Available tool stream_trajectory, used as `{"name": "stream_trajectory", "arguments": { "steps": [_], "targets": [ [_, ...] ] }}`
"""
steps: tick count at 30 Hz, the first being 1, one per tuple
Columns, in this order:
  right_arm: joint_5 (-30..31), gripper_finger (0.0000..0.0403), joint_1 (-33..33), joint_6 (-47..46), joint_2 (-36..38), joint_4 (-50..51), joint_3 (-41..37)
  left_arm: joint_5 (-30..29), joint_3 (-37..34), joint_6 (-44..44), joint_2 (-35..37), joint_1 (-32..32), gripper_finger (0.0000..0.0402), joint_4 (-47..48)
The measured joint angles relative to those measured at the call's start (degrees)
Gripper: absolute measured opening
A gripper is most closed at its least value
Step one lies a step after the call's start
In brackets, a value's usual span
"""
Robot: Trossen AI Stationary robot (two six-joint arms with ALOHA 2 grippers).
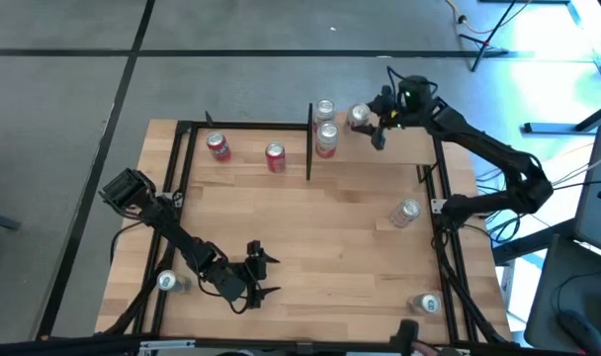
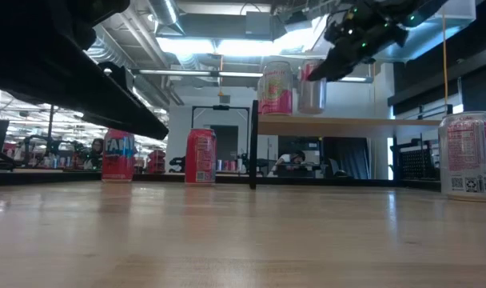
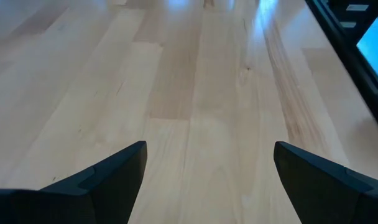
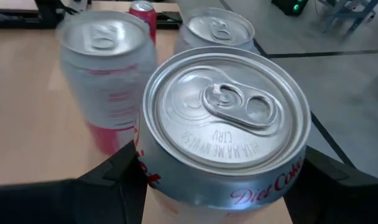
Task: Place canned beverage on shelf
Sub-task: Put the bottom silver soda can on the shelf
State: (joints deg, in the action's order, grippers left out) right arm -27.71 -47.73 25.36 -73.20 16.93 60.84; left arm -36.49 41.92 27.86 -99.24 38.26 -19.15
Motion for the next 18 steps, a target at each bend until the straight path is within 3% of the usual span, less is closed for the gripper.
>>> {"name": "stream_trajectory", "arguments": {
  "steps": [18],
  "targets": [
    [-1.8, 0.0257, -1.5, -1.1, -12.6, 0.7, 7.1, 1.6, 0.0, -1.0, 0.0, -1.8, 0.0346, -1.1]
  ]
}}
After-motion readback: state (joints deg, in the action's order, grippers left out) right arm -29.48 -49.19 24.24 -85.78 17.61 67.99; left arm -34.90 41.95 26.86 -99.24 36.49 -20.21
